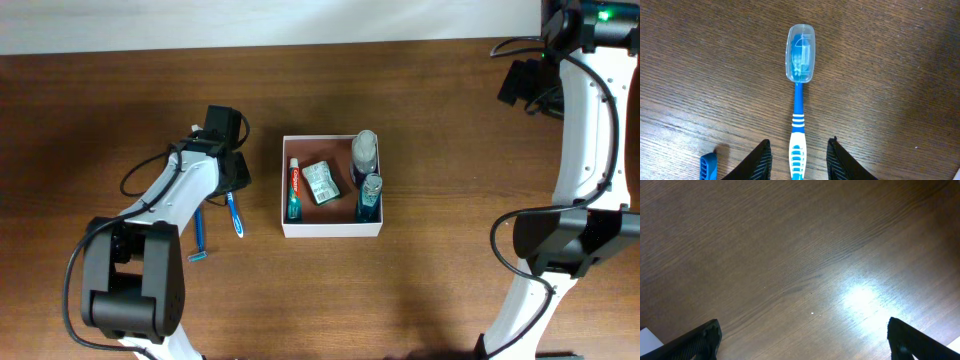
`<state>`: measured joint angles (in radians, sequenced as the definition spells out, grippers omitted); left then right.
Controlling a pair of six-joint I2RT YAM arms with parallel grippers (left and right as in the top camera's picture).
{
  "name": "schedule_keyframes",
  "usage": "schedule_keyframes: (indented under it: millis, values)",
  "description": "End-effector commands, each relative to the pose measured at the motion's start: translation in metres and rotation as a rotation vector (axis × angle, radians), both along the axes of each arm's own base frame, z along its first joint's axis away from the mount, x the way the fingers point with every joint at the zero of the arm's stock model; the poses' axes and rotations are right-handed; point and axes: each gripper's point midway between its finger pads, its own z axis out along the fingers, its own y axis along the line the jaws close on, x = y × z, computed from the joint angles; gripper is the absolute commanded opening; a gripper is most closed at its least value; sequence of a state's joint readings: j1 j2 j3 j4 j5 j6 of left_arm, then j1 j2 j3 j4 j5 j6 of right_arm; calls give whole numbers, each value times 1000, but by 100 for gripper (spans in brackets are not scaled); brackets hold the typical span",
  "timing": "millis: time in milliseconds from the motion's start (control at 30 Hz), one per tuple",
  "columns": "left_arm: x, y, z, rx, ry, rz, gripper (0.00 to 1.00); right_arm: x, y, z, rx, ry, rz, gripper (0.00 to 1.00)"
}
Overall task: Pack container
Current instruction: 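Lower the left gripper and close it on the blue toothbrush, then lift the toothbrush and carry it right over the box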
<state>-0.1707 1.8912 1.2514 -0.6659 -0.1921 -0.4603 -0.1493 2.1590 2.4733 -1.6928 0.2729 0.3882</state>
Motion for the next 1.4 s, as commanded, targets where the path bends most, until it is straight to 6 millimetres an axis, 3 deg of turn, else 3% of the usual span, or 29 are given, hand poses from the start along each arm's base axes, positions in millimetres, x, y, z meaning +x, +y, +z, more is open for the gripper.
schedule_keyframes:
  millis: [0, 333, 567, 900, 1300, 1367]
  values:
    - [-6, 4, -10, 16, 26, 1, 36, -3, -4, 12, -20, -27, -7, 98]
    - [-7, 5, -22, 19, 44, 0, 36, -3, -4, 12, -20, -27, -7, 98]
    - [-14, 5, -46, 28, 107, -1, 34, -3, -4, 12, -20, -27, -7, 98]
    - [-16, 6, -48, 29, 116, 0, 25, -3, -4, 12, -20, -27, -7, 98]
    - [-17, 6, -47, 29, 119, -1, 9, -3, -4, 12, -20, -27, -7, 98]
    - [-17, 6, -46, 32, 117, 0, 1, -3, -4, 12, -20, -27, -7, 98]
